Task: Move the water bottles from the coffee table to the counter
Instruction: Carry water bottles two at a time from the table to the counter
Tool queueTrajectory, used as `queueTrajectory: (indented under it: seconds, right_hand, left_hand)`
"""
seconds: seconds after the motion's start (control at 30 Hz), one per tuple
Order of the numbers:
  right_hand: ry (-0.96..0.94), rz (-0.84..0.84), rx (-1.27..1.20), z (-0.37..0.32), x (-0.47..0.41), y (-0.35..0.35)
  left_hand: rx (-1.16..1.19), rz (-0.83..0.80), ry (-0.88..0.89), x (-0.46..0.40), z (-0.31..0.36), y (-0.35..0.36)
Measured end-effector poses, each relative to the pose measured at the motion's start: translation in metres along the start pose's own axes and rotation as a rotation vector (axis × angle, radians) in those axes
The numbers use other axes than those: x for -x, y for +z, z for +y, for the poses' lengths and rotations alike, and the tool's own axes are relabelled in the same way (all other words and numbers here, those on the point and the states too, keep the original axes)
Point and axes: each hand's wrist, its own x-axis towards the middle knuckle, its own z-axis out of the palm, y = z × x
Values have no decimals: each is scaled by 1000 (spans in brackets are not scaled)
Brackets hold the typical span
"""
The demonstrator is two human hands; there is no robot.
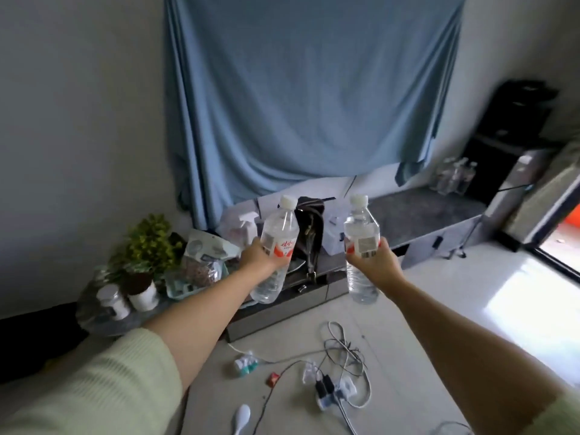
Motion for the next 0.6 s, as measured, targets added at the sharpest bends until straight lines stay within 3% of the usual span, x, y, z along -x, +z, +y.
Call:
queueTrajectory:
  seconds: [0.13,0.3,0.6]
  right_hand:
    - [54,52,-85,15,-3,-41]
    - [135,272,-89,44,5,-90]
    - [289,464,14,119,-11,-184]
  left_hand:
    - [3,-156,105,-30,47,38]
    - [-13,-332,209,-35,97,106]
    - [-81,-506,376,-41,166,228]
